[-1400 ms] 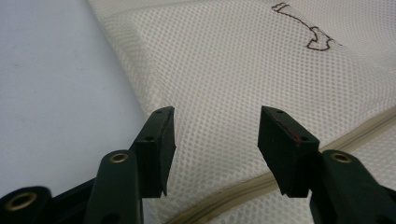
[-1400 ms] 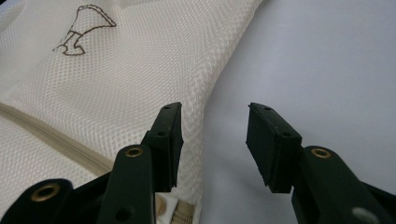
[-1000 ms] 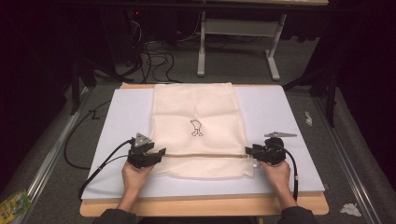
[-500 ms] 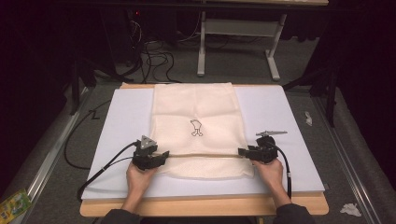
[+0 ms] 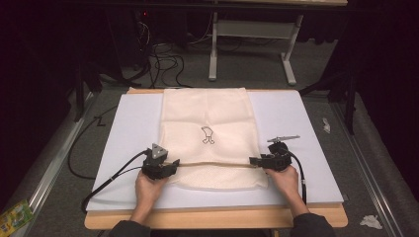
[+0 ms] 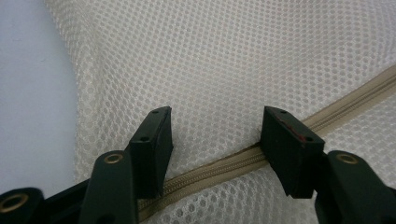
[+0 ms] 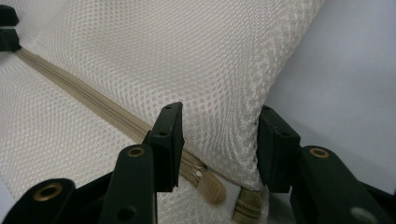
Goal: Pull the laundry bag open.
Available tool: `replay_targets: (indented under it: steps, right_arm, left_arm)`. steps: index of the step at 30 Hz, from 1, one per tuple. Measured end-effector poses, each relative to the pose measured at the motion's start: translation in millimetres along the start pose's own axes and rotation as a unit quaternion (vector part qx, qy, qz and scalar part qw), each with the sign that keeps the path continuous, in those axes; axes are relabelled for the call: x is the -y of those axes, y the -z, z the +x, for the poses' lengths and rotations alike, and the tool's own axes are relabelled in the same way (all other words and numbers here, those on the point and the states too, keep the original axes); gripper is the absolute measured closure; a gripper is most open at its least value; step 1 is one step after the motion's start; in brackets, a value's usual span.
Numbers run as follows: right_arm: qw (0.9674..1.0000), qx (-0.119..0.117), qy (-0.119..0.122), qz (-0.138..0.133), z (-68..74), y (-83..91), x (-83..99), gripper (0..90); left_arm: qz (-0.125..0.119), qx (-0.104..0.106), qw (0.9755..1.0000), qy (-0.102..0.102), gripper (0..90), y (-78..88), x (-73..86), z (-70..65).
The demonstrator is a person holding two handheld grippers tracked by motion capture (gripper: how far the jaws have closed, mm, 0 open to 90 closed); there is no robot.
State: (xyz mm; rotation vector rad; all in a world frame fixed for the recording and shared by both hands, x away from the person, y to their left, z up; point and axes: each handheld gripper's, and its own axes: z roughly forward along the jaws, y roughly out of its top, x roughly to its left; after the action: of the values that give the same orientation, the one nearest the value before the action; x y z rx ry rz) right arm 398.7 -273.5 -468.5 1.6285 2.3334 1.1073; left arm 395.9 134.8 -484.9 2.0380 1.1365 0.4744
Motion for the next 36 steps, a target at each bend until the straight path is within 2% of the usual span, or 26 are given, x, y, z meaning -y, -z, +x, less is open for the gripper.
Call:
replay_targets:
  steps: [6,10,12,14,18,25,32,36]
  right_arm:
    - [0.9996,0.014,0.022,0.007,5.1,-3.8,-2.7,66.2]
    - [0.9987,0.023,0.038,0.023,6.5,-4.8,-6.4,76.7]
    - [0.9984,0.021,0.044,0.027,7.4,-6.0,-7.2,82.9]
    - [0.9982,0.019,0.048,0.029,8.5,-7.0,-7.9,85.4]
    - [0.9982,0.01,0.054,0.022,6.5,-4.9,-8.9,87.5]
    - [0.9985,-0.007,0.052,-0.012,6.6,14.3,-13.9,87.9]
    - [0.9977,-0.004,0.065,-0.016,14.9,23.6,-23.0,87.9]
    - [0.9973,-0.003,0.071,-0.022,18.8,28.5,-28.2,88.0]
  left_arm:
    - [0.002,-0.004,1.0,-0.002,44.2,-0.7,-0.9,-1.7]
    - [0.004,-0.005,1.0,-0.001,44.2,-0.8,-1.3,-2.0]
    - [0.004,-0.006,1.0,-0.001,44.2,-0.8,-1.3,-2.1]
    - [0.004,-0.005,1.0,-0.001,44.2,-0.9,-1.7,-1.9]
    - [0.007,-0.001,1.0,-0.003,44.2,-0.8,-2.7,-0.7]
    - [0.011,0.01,0.9999,0.0,44.0,0.7,-5.0,2.5]
    - [0.002,0.033,0.9994,0.007,45.1,5.4,-8.2,-0.1]
    - [0.0,0.043,0.9991,0.002,45.4,6.8,-13.0,-4.2]
